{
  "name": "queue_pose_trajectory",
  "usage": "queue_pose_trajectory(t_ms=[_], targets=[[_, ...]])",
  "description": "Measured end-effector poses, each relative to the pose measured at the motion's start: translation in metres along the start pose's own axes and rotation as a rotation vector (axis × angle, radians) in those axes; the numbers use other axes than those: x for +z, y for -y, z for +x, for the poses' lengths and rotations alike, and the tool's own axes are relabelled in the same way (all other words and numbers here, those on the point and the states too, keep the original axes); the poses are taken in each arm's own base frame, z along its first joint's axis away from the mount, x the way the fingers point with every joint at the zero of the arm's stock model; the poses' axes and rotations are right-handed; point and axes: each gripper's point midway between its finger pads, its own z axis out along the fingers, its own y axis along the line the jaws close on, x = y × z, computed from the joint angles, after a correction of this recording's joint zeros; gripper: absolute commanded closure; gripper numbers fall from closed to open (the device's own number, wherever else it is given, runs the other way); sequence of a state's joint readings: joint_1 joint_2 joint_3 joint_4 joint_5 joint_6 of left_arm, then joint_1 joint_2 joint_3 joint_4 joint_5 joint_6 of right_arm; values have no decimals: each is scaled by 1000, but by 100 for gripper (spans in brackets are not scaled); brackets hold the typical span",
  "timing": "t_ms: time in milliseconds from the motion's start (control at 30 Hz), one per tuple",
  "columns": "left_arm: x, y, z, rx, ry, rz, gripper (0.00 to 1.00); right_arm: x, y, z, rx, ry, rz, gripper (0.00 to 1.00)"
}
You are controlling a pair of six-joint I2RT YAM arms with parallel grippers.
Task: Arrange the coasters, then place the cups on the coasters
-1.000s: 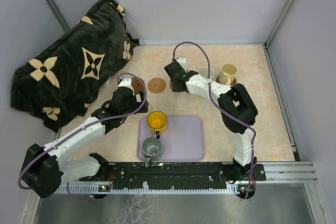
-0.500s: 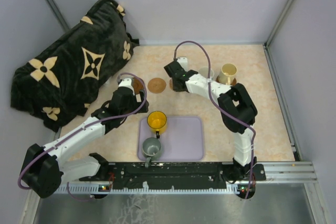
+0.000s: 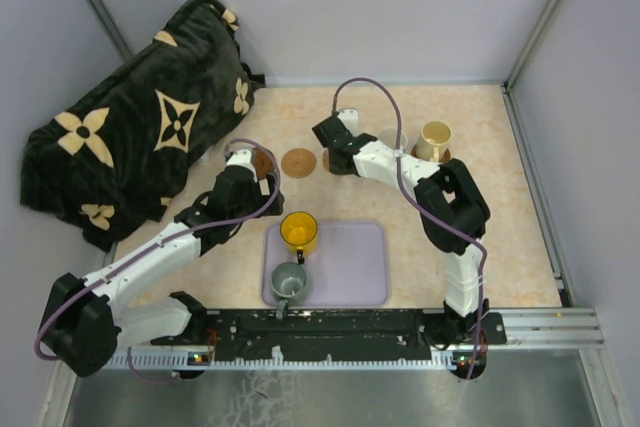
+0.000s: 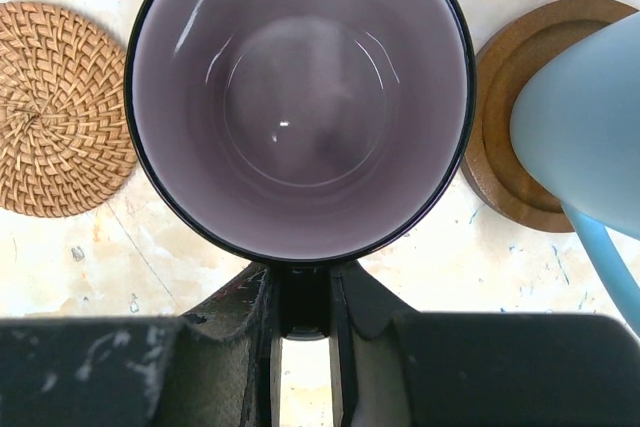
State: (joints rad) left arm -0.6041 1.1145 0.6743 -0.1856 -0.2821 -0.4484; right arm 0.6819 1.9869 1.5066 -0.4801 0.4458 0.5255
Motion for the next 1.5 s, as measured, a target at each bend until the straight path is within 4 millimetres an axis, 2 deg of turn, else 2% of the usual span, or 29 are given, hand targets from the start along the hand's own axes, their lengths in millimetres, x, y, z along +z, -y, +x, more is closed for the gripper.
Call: queue_pose_trajectory(t_ms=[200, 333, 567, 1300, 1500], targets=[[3, 0, 4, 4, -17, -1, 0, 0, -1, 0, -4, -2, -3, 82], [3, 0, 6, 4, -23, 1, 0, 1, -1, 0, -8, -3, -7, 73], [4, 2, 7, 1, -29, 6, 0, 1, -6, 0, -5, -4, -29, 67], [4, 2, 8, -8, -32, 8, 0, -1, -10, 2, -11, -3, -36, 64], [3, 5, 8, 1, -37, 26, 0, -1, -6, 7, -15, -5, -24, 23]])
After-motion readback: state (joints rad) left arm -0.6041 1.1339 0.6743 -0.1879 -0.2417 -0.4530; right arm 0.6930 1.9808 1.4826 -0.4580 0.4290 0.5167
